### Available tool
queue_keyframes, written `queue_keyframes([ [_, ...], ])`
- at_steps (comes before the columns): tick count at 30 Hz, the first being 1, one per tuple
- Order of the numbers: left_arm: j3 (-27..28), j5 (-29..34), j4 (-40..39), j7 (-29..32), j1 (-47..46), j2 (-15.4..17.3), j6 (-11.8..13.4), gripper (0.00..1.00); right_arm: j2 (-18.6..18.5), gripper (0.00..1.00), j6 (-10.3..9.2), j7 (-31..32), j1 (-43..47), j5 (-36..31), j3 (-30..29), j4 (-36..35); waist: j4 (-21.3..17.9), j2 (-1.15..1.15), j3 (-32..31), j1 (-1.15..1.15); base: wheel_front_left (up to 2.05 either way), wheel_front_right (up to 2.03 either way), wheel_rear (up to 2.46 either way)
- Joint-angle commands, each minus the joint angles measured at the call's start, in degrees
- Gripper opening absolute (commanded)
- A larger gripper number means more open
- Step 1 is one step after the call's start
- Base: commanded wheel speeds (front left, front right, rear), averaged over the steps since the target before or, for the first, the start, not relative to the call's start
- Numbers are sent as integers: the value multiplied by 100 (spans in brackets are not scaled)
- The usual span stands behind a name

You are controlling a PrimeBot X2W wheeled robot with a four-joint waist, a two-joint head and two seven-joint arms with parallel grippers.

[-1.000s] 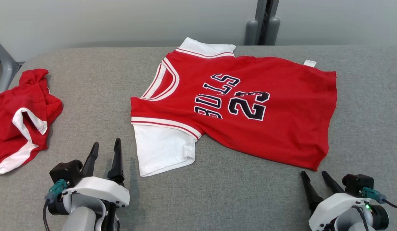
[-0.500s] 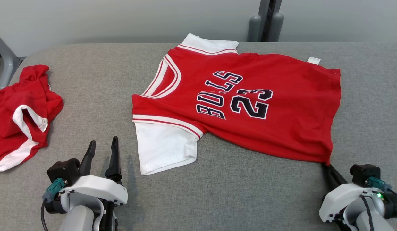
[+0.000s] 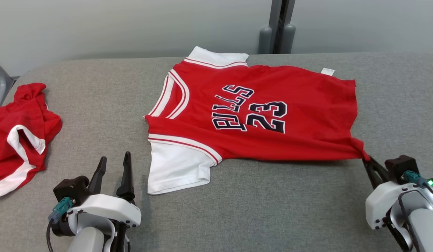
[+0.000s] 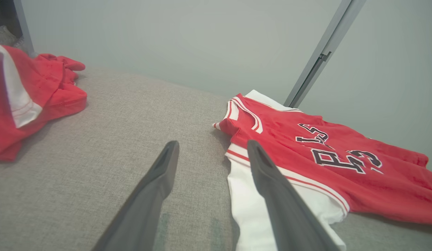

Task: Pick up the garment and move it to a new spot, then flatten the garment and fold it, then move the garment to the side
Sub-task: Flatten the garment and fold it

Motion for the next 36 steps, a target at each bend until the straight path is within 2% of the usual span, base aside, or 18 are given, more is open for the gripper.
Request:
queue_keyframes([
  [1, -1, -32, 3, -19, 44, 18, 4, 100, -112, 0, -4, 195, 117, 172, 133, -105, -38, 0, -36, 0, 0, 0, 0],
  [5, -41, -60, 18, -20, 86, 14, 20, 100, -559, 0, -4, 1222, 337, 1151, 756, -790, -121, 0, -83, 0, 0, 0, 0],
  [10, -145, -177, 14, -19, 57, 12, 52, 100, -1444, 0, -4, 2334, 679, 2239, 1455, -1917, -184, 0, -76, 0, 0, 0, 0],
  [12, -205, -218, 15, -19, 23, 13, 67, 100, -1701, 0, -4, 2713, 826, 2616, 1479, -2188, -181, 0, -73, 0, 0, 0, 0],
  [15, -255, -250, 21, -19, -4, 12, 86, 100, -1840, 3, -4, 3029, 963, 2886, 1381, -2335, -168, 0, -73, 0, 0, 0, 0],
  [16, -284, -267, 21, -19, -12, 12, 99, 100, -1877, 43, -4, 3097, 1004, 2945, 1311, -2395, -157, 0, -72, 0, 0, 0, 0],
  [17, -312, -284, 17, -19, -15, 11, 107, 100, -1878, 100, -4, 3087, 1026, 2966, 1236, -2470, -144, 0, -67, 0, 0, 0, 0],
  [21, -385, -313, 33, -19, -12, 10, 102, 100, -1691, 100, -4, 2876, 1111, 2725, 796, -2482, -100, 0, -48, 0, 0, 0, 0],
  [28, -381, -243, 94, -19, -42, 9, 98, 100, -1252, 100, -4, 2419, 1007, 1659, -42, -2250, -81, 0, -49, 0, 0, 0, 0],
  [36, -494, -232, 145, -19, -43, 10, 60, 100, -259, 100, -3, 1208, 993, 956, -787, -2319, -105, 0, -38, 0, 0, 0, 0],
])
